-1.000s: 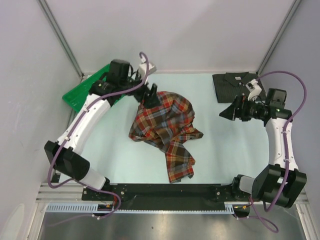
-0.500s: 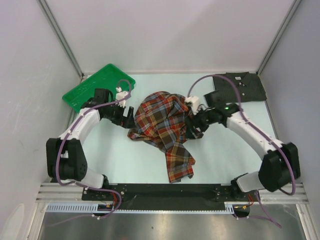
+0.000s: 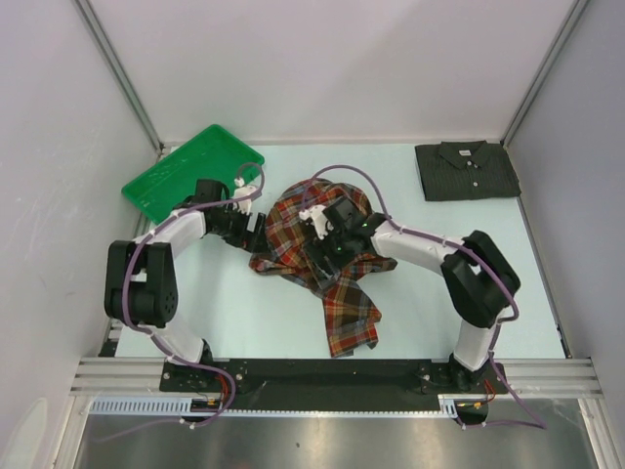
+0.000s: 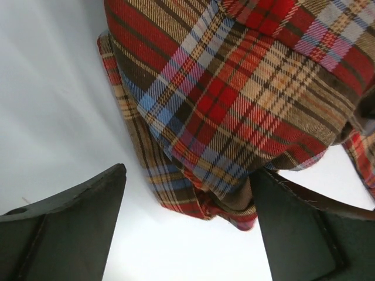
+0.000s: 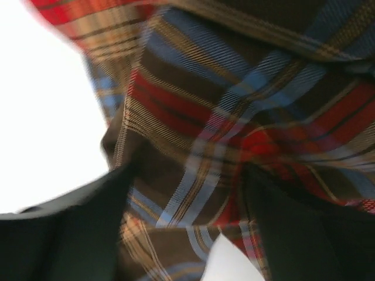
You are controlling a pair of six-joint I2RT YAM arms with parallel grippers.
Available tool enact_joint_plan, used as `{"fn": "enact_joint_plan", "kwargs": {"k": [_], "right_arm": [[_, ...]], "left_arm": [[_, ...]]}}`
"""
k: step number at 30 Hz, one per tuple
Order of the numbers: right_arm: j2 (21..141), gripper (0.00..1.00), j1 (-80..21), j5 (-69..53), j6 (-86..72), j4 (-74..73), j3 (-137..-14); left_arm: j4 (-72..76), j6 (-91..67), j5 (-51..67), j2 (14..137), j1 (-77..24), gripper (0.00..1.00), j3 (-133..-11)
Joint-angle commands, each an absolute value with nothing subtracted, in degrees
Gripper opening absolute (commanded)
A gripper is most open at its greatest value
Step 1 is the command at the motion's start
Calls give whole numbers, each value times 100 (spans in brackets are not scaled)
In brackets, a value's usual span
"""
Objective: Fold and stack the long sleeve shirts
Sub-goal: Move the shirt to the center of the board, then flatten the shirt out
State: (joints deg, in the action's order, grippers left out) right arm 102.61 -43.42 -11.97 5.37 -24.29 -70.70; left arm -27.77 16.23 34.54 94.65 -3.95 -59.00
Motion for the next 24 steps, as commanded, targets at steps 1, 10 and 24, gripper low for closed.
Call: {"fn": "enact_joint_plan", "kwargs": {"k": [1,10,24], "right_arm": [[10555,62,-4098,-316,237,-2249,-7470],[8975,0,-2018,-2036,1115,-3242,-7926],[10749,0,518,-2548,2197,-5133,-12867]], "left_arm": [[-2452,1678,3691,9703,-413,86,-5871],[-3259,2179,4333,8572,-264,0,-6520],[-5106,3217,3744,6865,-1626,0,-7646]]}}
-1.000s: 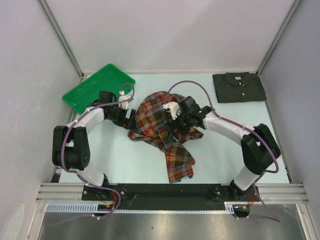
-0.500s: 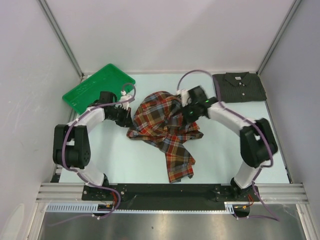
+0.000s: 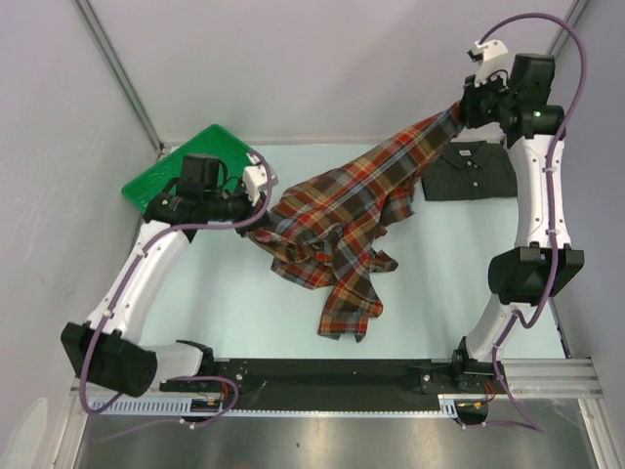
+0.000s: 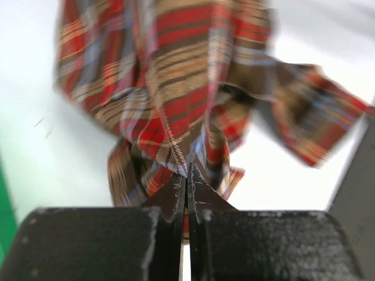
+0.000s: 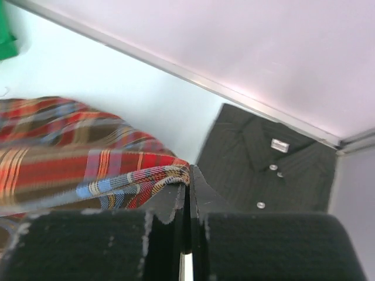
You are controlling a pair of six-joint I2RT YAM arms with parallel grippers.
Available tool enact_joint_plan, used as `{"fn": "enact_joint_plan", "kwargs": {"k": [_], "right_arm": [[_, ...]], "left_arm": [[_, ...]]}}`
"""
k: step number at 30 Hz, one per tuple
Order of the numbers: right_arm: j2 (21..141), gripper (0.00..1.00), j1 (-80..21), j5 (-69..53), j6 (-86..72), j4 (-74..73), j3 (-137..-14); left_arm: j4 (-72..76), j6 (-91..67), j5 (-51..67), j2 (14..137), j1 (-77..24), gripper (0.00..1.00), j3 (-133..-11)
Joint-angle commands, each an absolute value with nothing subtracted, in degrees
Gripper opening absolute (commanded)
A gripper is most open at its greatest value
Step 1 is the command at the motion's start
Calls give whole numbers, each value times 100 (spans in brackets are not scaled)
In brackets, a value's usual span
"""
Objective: Fold and stack the long sleeve shirts
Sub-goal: Flatten the shirt out
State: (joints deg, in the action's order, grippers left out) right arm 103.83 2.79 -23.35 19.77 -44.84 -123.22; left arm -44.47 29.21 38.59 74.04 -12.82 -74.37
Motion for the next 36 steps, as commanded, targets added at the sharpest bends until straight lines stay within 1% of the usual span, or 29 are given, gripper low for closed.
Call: {"fn": "enact_joint_plan", "kwargs": {"k": [1,5,10,11,12,13,14,17,18,21,23,24,26,27,29,30,31,32,33,34,35,36], "right_arm": [[10740,0,536,-2584,2197,-5107,-12798],[10582,0,361,-2733,1934,-4642,-12402],[10451,0,18,-2769,1785,-4431,-12533],[10415,0,18,-2742,1749,-4343,-12446],[10389,0,-209,-2716,1706,-4272,-12402],[10415,0,-289,-2725,1670,-4184,-12384],[10459,0,-394,-2646,1618,-4131,-12401],[10686,0,-922,-2488,1311,-3868,-12506],[10731,0,-1071,-2453,1205,-3754,-12603],[10916,0,-1467,-2470,775,-3236,-12953],[11056,0,-1669,-2627,389,-2761,-13182],[11126,0,-1748,-2663,308,-2464,-13471],[11371,0,-2099,-2680,211,-2304,-13876],[11443,0,-2248,-2724,115,-2216,-14026],[11513,0,-2643,-2855,26,-1900,-14151],[11522,0,-2759,-2917,-122,-1811,-14081],[11505,3,-2847,-3066,-114,-1828,-13880],[11479,8,-2952,-3207,-62,-1898,-13713],[11383,13,-2971,-3278,200,-2246,-13554],[11312,30,-2953,-3270,367,-2459,-13092],[11233,43,-2901,-3270,613,-2731,-12869],[11154,53,-2674,-3243,850,-3369,-12667]], "left_arm": [[-5133,3165,3753,6812,-1635,0,-7690],[-5116,2884,3446,6741,-1626,0,-8173],[-5159,2488,3138,7101,-1240,0,-9199],[-5324,2357,3216,7197,-1213,0,-9367],[-5448,2312,3382,7294,-1204,0,-9526],[-5545,2277,4010,7312,-1230,0,-9754],[-5537,2068,4234,7286,-1291,0,-9799],[-5231,1758,4587,7119,-2028,0,-9922],[-5177,1758,4579,7093,-2570,0,-10027],[-4677,1539,4421,7119,-3441,0,-10606],[-4430,1520,4046,7338,-3891,0,-10932],[-4386,1547,3912,7443,-4329,0,-11282],[-4254,1494,3754,7839,-4709,0,-11582],[-4219,1459,3736,7996,-5050,0,-11793],[-4087,1433,3727,8286,-5429,0,-11795],[-4035,1398,3727,8323,-5484,0,-11508],[-3808,1241,3753,8332,-5484,0,-11235],[-3693,1187,3683,8262,-5476,0,-10902],[-3526,1143,3448,8183,-5423,0,-10063],[-3020,908,3393,8078,-5353,0,-9576],[-2745,696,3419,7990,-5092,0,-9093],[-2481,477,3462,7841,-4941,0,-8227]]}}
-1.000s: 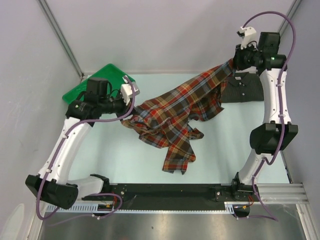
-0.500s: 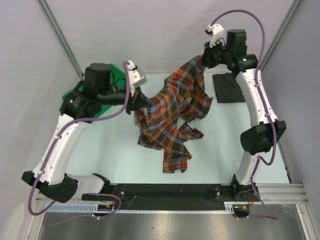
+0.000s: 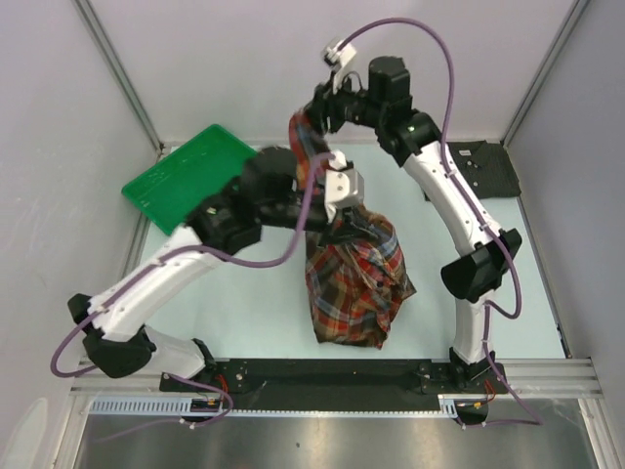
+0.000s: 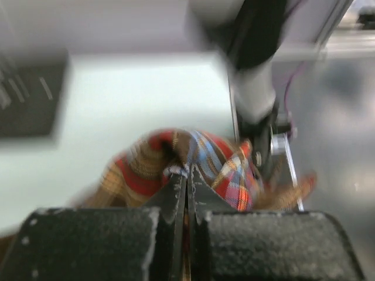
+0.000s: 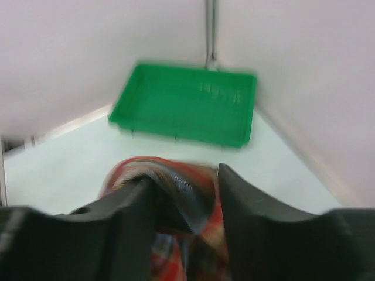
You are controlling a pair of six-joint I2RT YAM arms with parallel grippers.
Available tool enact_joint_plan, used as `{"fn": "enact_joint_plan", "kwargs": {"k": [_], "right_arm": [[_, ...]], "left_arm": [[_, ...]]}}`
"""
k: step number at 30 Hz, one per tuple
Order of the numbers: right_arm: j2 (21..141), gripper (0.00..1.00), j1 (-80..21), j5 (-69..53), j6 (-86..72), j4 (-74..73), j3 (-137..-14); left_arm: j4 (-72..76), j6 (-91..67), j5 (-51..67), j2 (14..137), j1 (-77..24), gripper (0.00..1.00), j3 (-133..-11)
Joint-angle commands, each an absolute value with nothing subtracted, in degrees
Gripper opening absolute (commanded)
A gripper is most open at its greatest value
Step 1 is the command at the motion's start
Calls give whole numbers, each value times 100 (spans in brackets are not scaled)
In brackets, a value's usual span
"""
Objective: Fold and stack the long sleeve shirts
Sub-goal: Flatten the shirt out
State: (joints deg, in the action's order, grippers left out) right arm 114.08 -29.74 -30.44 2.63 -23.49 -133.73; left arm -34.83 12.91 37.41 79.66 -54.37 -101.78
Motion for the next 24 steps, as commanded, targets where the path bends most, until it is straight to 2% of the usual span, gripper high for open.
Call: {"fn": "enact_joint_plan", "kwargs": {"k": [1,2,4,5,6,9,13,20,24], "right_arm": [[10979,65,-2507,-3174,1201,-3653,-12395],[10856,72,-2331,-3208,1343,-3891,-11853],[10497,78,-1611,-3226,1860,-4533,-11261],[10381,87,-1347,-3208,2046,-4692,-10719],[10302,88,-1153,-3112,2274,-5033,-10531],[10020,88,-450,-2927,2943,-5797,-10039],[9414,86,359,-3585,3173,-6047,-8976],[8702,86,256,-4262,2436,-5591,-6726],[8648,90,18,-4245,1540,-4408,-5864]], "left_arm": [[-2000,40,3480,7788,-4783,0,-7844],[-1778,-287,3550,7752,-4416,0,-7501],[-1086,-893,3490,7682,-4019,0,-6665],[-811,-1062,3463,7682,-3634,0,-6445],[-556,-1220,3472,7716,-3456,0,-6155],[226,-1808,3638,8172,-2963,0,-6230],[738,-2197,4008,8683,-2585,0,-6591],[677,-2259,4315,8684,-1926,0,-7110],[537,-2145,4412,8579,-1890,0,-7172]]}}
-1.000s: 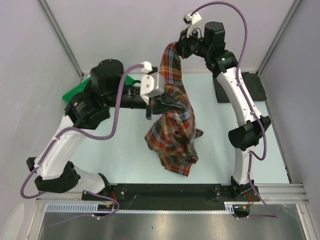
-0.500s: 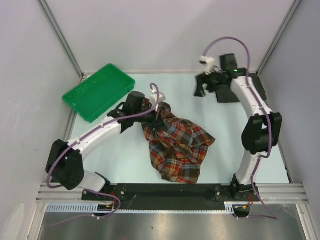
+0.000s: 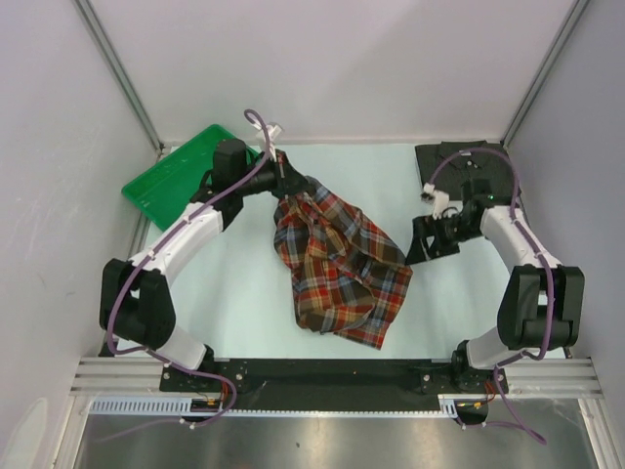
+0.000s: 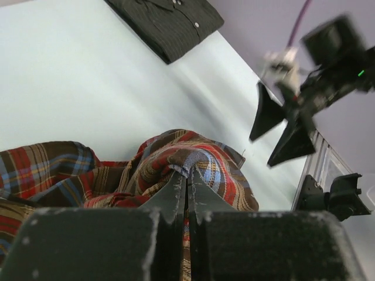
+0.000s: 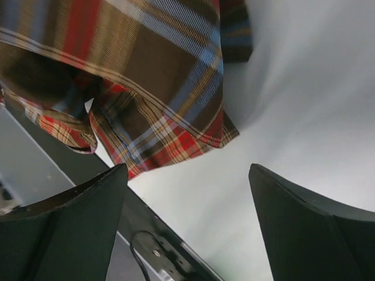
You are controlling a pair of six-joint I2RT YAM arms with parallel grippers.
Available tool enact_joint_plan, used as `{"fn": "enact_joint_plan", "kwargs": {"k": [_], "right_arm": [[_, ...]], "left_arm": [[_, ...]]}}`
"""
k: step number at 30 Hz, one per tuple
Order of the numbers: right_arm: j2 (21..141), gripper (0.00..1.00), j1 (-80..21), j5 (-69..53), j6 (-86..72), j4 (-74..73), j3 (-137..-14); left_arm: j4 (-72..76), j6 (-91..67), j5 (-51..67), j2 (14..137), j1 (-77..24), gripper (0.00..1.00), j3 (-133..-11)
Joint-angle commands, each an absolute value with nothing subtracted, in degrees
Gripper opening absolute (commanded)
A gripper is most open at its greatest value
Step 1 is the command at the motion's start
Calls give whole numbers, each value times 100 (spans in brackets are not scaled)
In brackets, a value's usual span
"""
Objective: Fold and stack the long sleeve shirts
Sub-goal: Flatten the shirt out
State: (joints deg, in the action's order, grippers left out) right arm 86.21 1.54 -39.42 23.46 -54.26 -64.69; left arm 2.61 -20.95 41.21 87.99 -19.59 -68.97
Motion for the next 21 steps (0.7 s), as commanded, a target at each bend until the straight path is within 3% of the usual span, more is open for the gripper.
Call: {"fn": "enact_joint_plan", "kwargs": {"k": [1,6,9,10,12,13,16,21], "right_arm": [[8683,90,18,-4158,1068,-4064,-5706],[9104,83,-385,-4193,782,-3639,-5511],[9456,48,-439,-4026,695,-3542,-5563],[9553,24,-379,-3886,677,-3525,-5642],[9817,5,-194,-3745,721,-3673,-6122],[9878,0,-45,-3570,738,-3735,-6343],[9949,0,394,-3305,791,-3806,-7762],[10370,0,633,-3356,466,-3648,-10384]], "left_arm": [[527,-2136,4403,8561,-1890,0,-7163],[492,-2153,4385,8385,-1767,0,-7032],[387,-2049,4473,8271,-1688,0,-6987],[317,-1996,4526,8210,-1679,0,-7005],[98,-1768,4868,8139,-1679,0,-7022],[44,-1654,5061,8095,-1687,0,-7022],[-1113,-549,5370,7876,-2002,0,-7093],[-2065,782,4284,7935,-3881,0,-6873]]}}
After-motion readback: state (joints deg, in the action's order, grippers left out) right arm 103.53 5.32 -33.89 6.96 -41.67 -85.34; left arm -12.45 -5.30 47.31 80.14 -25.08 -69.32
